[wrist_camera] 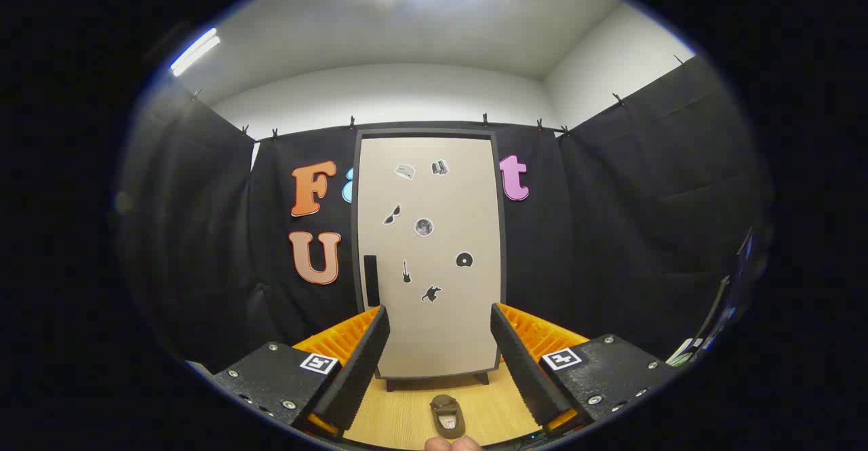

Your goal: Open the shoe cabinet door, grab the shoes and put them into the shoe cabinet, then close the shoe cabinet door.

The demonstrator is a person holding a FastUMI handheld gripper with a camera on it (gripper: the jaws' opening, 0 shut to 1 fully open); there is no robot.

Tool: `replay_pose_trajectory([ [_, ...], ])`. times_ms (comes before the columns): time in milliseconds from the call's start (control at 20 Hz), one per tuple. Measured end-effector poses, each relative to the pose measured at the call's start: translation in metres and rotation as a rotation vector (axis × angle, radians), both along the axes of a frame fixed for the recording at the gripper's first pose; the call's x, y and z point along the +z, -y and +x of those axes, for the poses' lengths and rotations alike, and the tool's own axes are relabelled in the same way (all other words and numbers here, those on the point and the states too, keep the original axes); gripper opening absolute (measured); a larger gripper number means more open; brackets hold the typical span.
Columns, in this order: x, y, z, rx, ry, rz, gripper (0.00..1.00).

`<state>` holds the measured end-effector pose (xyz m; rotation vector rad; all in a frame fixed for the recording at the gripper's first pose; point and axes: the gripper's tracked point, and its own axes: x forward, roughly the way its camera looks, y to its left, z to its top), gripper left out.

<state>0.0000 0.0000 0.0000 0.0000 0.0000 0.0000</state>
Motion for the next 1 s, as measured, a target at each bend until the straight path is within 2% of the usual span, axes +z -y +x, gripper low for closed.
replay_pose_trajectory([
  [750, -0.007, -0.046, 0.019, 0.02, -0.009, 0.016, 0.94],
  [1000, -0.013, -0.072, 0.039, 0.017, -0.011, 0.008, 0.94],
])
